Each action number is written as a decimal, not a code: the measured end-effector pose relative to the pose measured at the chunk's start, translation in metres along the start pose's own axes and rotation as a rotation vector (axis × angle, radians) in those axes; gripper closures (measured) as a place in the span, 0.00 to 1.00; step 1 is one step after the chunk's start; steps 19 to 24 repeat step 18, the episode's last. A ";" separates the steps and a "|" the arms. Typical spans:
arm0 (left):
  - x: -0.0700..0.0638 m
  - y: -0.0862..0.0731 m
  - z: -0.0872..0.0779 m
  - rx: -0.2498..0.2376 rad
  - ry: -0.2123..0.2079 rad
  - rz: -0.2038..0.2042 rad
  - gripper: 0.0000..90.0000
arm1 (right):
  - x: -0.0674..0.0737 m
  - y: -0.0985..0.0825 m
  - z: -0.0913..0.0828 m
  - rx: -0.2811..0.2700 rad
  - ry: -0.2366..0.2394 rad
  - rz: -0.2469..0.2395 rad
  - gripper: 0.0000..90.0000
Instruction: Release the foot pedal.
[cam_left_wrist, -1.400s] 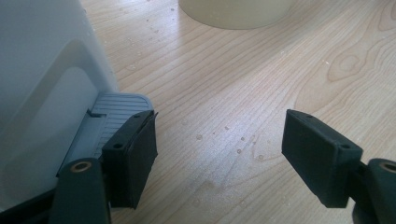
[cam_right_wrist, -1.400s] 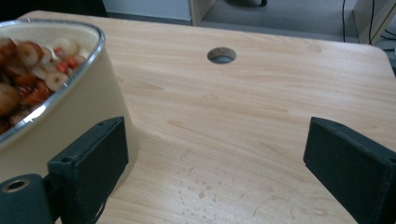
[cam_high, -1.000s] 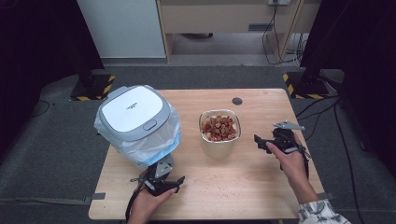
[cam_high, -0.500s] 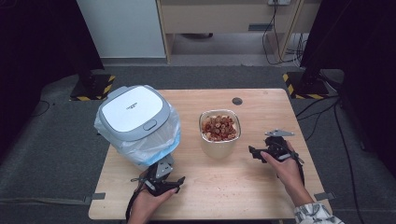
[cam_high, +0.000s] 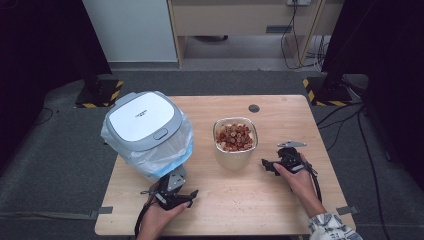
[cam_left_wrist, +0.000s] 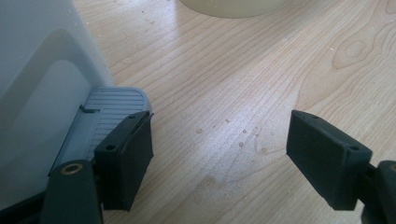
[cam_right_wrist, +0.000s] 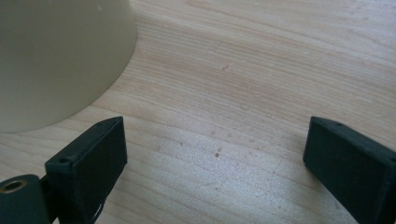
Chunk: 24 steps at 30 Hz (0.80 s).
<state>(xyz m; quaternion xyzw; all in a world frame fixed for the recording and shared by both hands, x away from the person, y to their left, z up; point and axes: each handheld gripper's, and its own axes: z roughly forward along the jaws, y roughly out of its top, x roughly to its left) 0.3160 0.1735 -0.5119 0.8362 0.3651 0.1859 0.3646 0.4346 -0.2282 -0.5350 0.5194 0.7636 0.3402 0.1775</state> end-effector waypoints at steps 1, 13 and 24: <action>0.000 0.000 0.000 0.001 0.000 -0.001 0.24 | 0.001 0.000 0.000 0.002 -0.002 -0.007 0.07; 0.000 -0.001 0.000 0.001 -0.003 -0.006 0.24 | 0.018 -0.004 0.004 -0.001 -0.039 -0.076 0.03; 0.000 -0.001 0.000 -0.002 -0.005 -0.010 0.24 | 0.019 -0.005 0.004 0.000 -0.048 -0.066 0.02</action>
